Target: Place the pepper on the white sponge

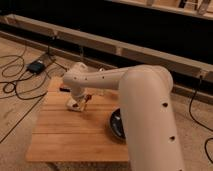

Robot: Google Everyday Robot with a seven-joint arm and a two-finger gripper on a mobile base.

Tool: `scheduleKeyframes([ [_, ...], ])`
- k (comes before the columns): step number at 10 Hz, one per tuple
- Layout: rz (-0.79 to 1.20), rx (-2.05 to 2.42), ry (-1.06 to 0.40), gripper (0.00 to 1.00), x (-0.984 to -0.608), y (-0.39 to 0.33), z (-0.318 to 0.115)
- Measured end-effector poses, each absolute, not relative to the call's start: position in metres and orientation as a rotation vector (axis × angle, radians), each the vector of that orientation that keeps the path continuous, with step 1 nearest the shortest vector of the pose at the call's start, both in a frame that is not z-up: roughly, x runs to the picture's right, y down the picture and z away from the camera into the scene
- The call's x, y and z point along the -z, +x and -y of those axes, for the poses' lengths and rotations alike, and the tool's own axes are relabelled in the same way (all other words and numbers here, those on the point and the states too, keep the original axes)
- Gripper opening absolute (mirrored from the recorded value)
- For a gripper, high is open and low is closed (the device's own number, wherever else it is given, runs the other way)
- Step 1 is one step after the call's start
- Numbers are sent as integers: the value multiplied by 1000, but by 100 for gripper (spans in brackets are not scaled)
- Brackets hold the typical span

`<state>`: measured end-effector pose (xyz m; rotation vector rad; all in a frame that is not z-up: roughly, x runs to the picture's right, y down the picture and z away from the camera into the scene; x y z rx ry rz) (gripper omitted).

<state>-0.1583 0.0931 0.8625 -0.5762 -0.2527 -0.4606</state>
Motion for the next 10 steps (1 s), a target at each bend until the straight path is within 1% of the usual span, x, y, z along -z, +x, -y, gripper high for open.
scheduleKeyframes([
  [5,282,509,-581,1,-872,-185,-93],
  [7,293,527,-588,16,-877,-195,-96],
  [8,296,536,-595,28,-879,-199,-98],
  [10,296,542,-602,48,-881,-202,-99],
])
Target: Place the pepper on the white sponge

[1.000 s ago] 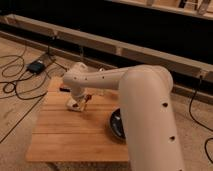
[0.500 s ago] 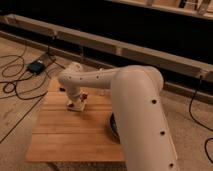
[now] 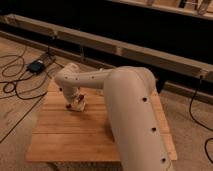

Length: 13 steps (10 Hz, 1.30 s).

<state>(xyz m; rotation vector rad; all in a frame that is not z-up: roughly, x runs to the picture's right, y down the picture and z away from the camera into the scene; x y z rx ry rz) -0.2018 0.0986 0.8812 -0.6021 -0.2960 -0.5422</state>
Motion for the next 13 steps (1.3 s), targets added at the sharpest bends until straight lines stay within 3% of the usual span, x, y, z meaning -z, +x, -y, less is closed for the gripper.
scheduleKeyframes([
  [2,294,543,-603,68,-885,-202,-97],
  [4,291,543,-605,80,-888,-202,-96],
  [13,301,524,-590,80,-883,-201,-77],
])
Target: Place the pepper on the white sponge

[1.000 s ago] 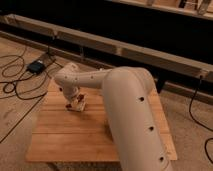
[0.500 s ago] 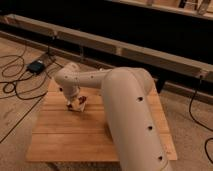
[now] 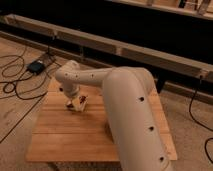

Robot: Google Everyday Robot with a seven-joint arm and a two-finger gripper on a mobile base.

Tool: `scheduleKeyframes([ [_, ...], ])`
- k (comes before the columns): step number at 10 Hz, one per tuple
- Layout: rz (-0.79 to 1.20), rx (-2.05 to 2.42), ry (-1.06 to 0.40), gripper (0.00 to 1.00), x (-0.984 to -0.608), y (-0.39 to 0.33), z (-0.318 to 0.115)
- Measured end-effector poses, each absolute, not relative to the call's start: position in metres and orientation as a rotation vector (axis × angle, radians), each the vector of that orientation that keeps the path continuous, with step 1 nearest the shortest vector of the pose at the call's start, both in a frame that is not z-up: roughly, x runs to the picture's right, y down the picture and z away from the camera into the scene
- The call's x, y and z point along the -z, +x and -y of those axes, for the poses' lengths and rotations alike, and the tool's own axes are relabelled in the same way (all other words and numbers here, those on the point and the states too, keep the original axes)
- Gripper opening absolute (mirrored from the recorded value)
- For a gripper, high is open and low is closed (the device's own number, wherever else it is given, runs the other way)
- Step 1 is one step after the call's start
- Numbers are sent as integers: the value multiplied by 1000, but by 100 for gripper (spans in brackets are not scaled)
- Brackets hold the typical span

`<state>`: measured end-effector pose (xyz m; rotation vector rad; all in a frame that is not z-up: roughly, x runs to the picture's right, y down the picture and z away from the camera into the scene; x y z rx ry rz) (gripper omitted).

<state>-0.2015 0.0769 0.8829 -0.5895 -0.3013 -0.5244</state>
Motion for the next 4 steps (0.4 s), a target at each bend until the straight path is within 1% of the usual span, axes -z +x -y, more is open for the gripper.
scheduleKeyframes([
  [4,301,521,-588,80,-882,-201,-75],
])
